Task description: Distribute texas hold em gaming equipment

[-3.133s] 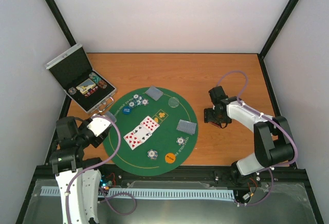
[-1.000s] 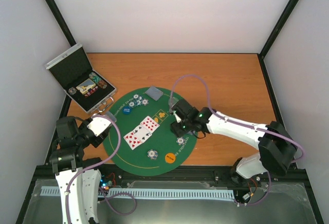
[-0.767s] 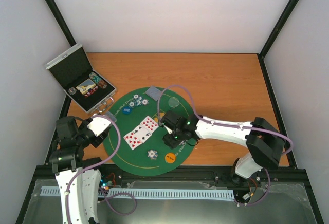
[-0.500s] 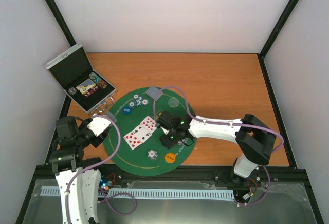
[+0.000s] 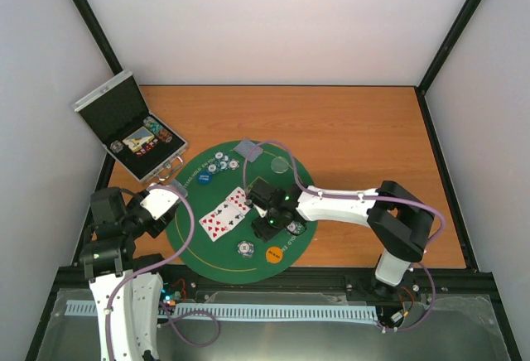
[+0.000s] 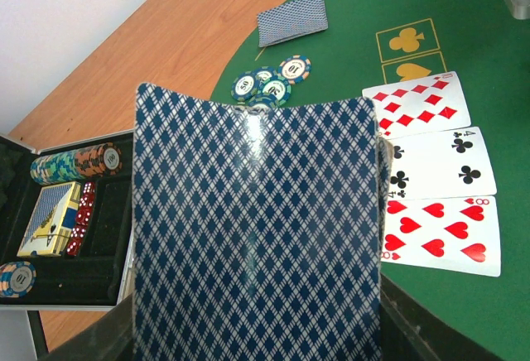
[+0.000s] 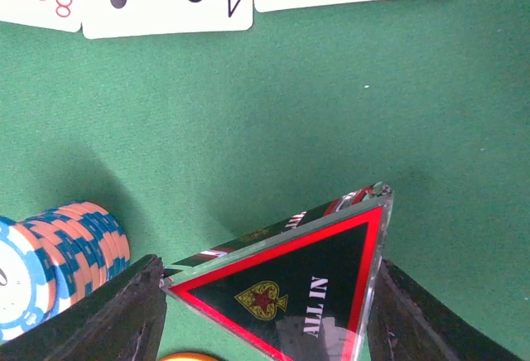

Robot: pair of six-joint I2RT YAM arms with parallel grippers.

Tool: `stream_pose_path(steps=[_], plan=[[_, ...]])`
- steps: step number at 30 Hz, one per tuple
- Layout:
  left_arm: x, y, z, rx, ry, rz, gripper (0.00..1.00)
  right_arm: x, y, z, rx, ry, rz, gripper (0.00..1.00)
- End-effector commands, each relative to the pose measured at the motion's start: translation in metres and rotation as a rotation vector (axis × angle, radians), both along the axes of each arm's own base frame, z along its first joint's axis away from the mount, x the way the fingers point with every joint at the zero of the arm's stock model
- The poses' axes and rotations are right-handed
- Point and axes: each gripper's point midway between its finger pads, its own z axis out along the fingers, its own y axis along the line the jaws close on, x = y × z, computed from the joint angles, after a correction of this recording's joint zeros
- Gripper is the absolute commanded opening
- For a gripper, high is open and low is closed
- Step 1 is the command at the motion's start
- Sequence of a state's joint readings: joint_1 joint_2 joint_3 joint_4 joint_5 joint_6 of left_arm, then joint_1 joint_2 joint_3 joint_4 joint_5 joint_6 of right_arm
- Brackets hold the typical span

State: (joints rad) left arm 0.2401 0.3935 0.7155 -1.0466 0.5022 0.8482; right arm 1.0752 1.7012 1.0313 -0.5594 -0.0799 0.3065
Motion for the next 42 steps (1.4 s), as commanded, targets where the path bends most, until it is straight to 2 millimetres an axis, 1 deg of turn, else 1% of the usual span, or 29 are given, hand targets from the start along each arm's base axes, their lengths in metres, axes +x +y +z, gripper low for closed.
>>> stream_pose_path(steps=[1, 4, 8, 12, 15, 18, 21, 23, 25, 27, 30, 31, 35, 36, 42], plan=[[0.003, -0.001, 0.008, 0.008, -0.037, -0.017, 0.51, -0.003, 0.012, 0.002, 0.032, 0.018, -0.007, 0.63], [0.003, -0.001, 0.007, 0.007, -0.034, -0.017, 0.51, -0.003, 0.012, 0.004, 0.036, 0.018, -0.007, 0.72], [0.003, -0.002, 0.007, 0.006, -0.032, -0.021, 0.51, 0.002, 0.016, 0.017, 0.057, -0.013, -0.001, 0.81], [0.003, -0.002, 0.006, 0.006, -0.029, -0.023, 0.51, 0.011, 0.016, 0.032, 0.056, -0.069, 0.002, 0.83], [0.003, -0.002, 0.006, 0.006, -0.027, -0.026, 0.51, 0.021, 0.017, 0.053, 0.072, -0.127, 0.006, 0.84], [0.003, -0.003, 0.006, 0.007, -0.023, -0.030, 0.51, 0.033, 0.020, 0.082, 0.121, -0.189, 0.007, 0.86], [0.003, -0.003, 0.006, 0.007, -0.023, -0.033, 0.51, 0.042, 0.030, 0.121, 0.241, -0.233, 0.020, 0.88], [0.003, -0.003, 0.005, 0.008, -0.022, -0.033, 0.51, 0.038, 0.045, 0.151, 0.382, -0.228, 0.071, 0.88], [0.003, -0.003, 0.006, 0.008, -0.025, -0.036, 0.51, 0.026, 0.064, 0.185, 0.541, -0.207, 0.158, 0.89], [0.003, -0.004, 0.006, 0.006, -0.022, -0.036, 0.51, 0.021, 0.079, 0.215, 0.657, -0.213, 0.220, 0.89], [0.003, -0.004, 0.006, 0.006, -0.022, -0.039, 0.51, 0.023, 0.099, 0.244, 0.790, -0.182, 0.269, 0.89], [0.003, -0.004, 0.006, 0.005, -0.021, -0.039, 0.51, 0.025, 0.106, 0.251, 0.825, -0.172, 0.284, 0.88], [0.002, -0.005, 0.006, 0.005, -0.023, -0.042, 0.51, 0.034, 0.136, 0.265, 0.892, -0.155, 0.341, 0.86], [0.002, -0.004, 0.007, 0.005, -0.024, -0.042, 0.51, 0.037, 0.143, 0.265, 0.897, -0.147, 0.350, 0.85], [0.002, -0.005, 0.008, 0.003, -0.026, -0.047, 0.51, 0.045, 0.178, 0.248, 0.903, -0.039, 0.394, 0.77]])
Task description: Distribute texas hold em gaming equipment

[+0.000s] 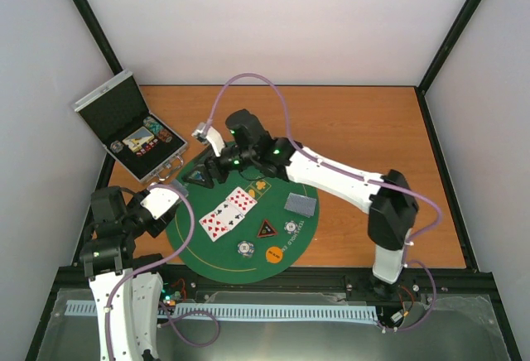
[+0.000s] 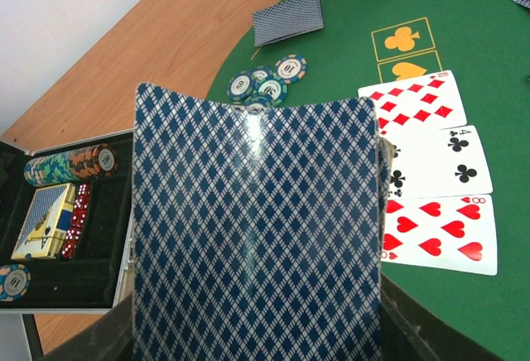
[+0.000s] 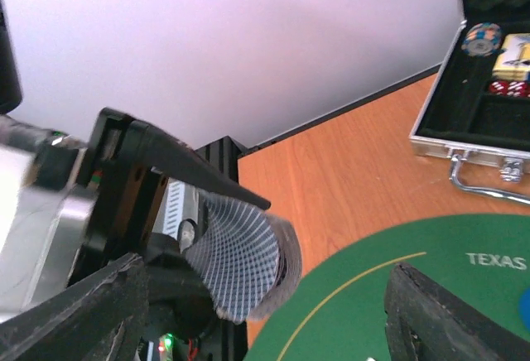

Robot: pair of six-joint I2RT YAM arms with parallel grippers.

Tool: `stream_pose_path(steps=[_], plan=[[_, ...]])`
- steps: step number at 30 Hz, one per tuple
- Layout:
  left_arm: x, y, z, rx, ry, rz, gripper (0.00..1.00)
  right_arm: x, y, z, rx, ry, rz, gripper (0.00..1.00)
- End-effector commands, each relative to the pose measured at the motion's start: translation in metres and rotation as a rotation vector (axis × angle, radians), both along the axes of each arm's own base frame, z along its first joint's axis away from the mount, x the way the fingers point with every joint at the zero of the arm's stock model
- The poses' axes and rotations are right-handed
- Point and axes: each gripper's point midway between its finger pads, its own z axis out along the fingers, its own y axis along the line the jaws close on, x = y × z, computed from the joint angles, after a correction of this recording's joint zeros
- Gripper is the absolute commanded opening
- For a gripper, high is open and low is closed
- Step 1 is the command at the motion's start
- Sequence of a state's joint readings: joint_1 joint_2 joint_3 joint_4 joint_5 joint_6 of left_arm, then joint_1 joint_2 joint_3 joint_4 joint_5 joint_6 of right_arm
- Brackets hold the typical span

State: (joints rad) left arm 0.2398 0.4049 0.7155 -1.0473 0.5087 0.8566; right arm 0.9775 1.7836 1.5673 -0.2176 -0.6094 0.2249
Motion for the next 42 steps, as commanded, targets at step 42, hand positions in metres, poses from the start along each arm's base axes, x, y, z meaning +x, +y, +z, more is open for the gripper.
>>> stream_pose_path(steps=[42], plan=[[0.002, -0.004, 0.008, 0.003, -0.028, -0.033, 0.51, 0.004, 0.040, -0.042, -0.115, -0.008, 0.092, 0.60]])
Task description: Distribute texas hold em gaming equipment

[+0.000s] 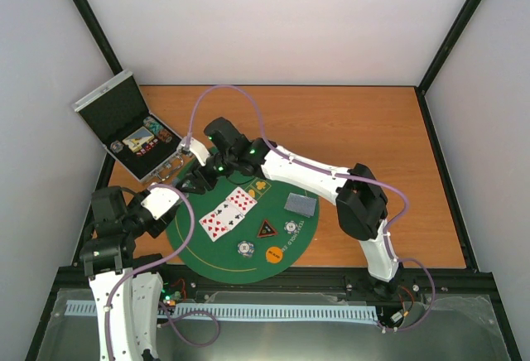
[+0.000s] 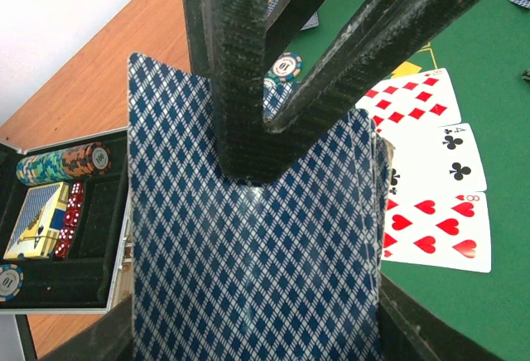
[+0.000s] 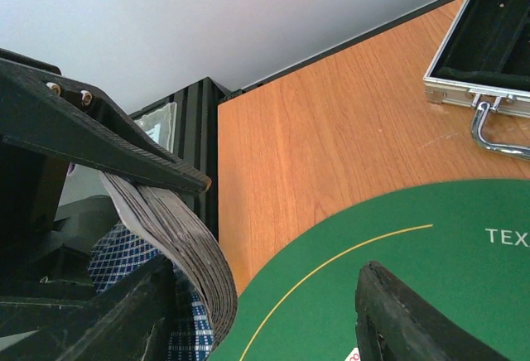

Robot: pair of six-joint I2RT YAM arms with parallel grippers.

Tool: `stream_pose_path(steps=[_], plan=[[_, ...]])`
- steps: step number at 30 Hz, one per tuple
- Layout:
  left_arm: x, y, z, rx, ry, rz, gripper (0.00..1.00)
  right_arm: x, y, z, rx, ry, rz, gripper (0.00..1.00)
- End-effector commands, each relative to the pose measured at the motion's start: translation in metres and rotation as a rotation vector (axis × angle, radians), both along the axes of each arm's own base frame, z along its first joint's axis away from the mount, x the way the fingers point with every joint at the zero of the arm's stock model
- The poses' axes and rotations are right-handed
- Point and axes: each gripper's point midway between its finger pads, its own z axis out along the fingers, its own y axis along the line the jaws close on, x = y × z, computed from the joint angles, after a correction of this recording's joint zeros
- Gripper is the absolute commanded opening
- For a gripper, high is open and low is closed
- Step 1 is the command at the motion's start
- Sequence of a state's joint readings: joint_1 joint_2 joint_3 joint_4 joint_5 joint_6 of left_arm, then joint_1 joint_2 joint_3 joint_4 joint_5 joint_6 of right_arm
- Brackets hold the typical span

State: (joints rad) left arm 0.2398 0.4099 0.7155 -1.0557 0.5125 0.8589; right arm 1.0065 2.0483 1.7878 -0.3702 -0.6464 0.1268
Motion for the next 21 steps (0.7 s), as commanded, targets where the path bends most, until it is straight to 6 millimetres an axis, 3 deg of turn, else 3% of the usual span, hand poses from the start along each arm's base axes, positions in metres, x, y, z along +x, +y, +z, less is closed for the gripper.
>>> stream_pose_path(steps=[1, 11, 18, 21], plan=[[0.003, -0.003, 0.010, 0.007, -0.040, -0.029, 0.51, 0.001, -0.004, 0.029, 0.032, -0.048, -0.010, 0.60], [0.003, -0.003, 0.009, 0.008, -0.039, -0.028, 0.51, 0.003, -0.007, 0.036, 0.030, -0.065, -0.023, 0.49], [0.003, -0.003, 0.009, 0.007, -0.036, -0.027, 0.51, 0.003, -0.010, 0.042, 0.032, -0.080, -0.031, 0.51], [0.003, -0.002, 0.009, 0.007, -0.036, -0.026, 0.51, 0.003, -0.011, 0.045, 0.034, -0.087, -0.037, 0.47]])
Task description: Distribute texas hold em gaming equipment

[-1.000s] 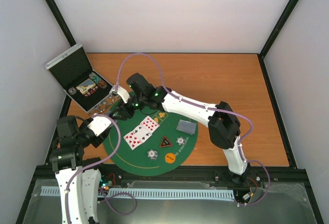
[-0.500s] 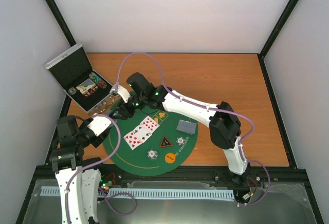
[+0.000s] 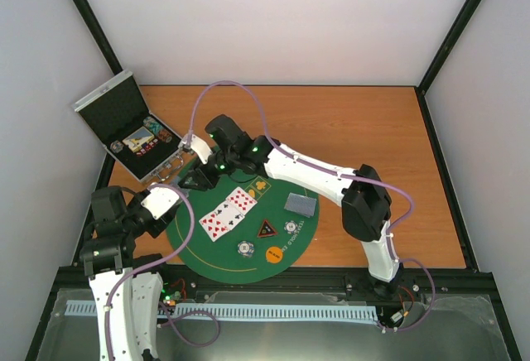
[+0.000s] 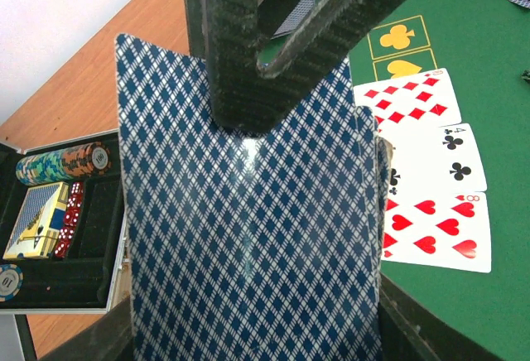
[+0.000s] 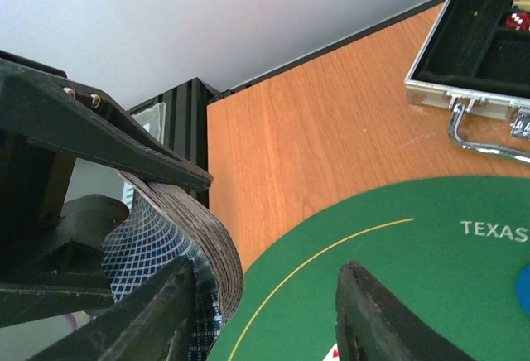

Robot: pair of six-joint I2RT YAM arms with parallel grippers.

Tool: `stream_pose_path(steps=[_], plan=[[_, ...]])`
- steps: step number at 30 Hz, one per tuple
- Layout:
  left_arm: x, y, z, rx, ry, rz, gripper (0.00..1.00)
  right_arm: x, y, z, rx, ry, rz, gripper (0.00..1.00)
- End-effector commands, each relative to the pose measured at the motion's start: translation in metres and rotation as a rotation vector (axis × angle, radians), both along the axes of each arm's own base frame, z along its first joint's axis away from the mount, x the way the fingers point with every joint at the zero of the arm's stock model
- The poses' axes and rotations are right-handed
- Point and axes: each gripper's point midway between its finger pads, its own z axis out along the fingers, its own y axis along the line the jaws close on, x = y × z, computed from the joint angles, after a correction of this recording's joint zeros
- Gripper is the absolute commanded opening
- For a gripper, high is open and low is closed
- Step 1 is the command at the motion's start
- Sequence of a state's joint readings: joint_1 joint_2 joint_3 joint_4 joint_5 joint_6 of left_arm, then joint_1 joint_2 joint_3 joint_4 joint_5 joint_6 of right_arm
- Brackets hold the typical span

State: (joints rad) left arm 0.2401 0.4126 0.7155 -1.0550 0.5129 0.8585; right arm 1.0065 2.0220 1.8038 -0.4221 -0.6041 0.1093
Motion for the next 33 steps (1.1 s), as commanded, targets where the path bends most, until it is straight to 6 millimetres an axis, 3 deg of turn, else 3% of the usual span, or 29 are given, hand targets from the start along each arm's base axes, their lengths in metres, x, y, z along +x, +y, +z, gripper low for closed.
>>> stream_pose_path(steps=[1, 20, 33], plan=[[0.003, -0.002, 0.009, 0.007, -0.036, -0.026, 0.51, 0.000, -0.004, 0.036, 0.054, -0.059, -0.011, 0.46], [0.003, -0.002, 0.008, 0.008, -0.035, -0.026, 0.51, -0.010, -0.007, 0.044, 0.066, -0.022, 0.025, 0.11], [0.003, -0.003, 0.008, 0.006, -0.033, -0.028, 0.51, -0.008, -0.014, 0.050, 0.064, -0.040, 0.021, 0.03]])
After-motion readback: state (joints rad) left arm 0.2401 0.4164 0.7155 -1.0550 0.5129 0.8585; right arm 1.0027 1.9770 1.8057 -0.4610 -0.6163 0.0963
